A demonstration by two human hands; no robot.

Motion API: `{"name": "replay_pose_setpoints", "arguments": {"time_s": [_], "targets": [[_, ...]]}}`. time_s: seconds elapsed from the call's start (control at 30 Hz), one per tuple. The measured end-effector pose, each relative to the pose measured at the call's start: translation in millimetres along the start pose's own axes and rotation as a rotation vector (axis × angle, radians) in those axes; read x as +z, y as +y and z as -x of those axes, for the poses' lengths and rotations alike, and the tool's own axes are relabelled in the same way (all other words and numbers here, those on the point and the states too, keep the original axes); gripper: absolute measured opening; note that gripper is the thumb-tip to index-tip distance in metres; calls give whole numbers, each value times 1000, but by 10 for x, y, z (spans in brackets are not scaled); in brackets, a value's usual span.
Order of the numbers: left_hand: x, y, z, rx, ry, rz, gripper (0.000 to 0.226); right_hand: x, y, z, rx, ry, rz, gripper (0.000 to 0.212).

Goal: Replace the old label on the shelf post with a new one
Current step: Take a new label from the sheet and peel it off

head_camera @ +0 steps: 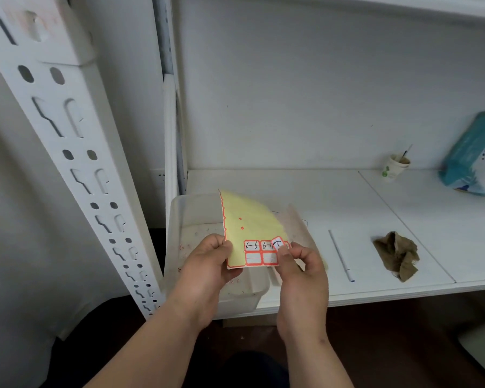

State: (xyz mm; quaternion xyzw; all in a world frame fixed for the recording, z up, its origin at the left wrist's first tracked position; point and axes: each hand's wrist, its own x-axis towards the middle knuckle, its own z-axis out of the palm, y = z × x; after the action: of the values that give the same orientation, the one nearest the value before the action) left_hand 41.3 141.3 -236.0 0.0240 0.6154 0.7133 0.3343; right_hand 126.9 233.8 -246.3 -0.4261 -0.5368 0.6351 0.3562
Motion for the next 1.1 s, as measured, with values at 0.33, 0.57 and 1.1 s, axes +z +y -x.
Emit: {"name": "replay_pose_setpoints", "arguments": {"time_s": [0.33,0.57,1.1], "targets": [[161,-142,-81,17,64,-537,8,-76,227,-177,48,150,153,11],[375,-201,-213,96,73,-706,18,-124,196,-287,9,229,149,19],[487,-272,-319,300,-69,-1252,42,-180,432,-521,111,174,306,15]]}}
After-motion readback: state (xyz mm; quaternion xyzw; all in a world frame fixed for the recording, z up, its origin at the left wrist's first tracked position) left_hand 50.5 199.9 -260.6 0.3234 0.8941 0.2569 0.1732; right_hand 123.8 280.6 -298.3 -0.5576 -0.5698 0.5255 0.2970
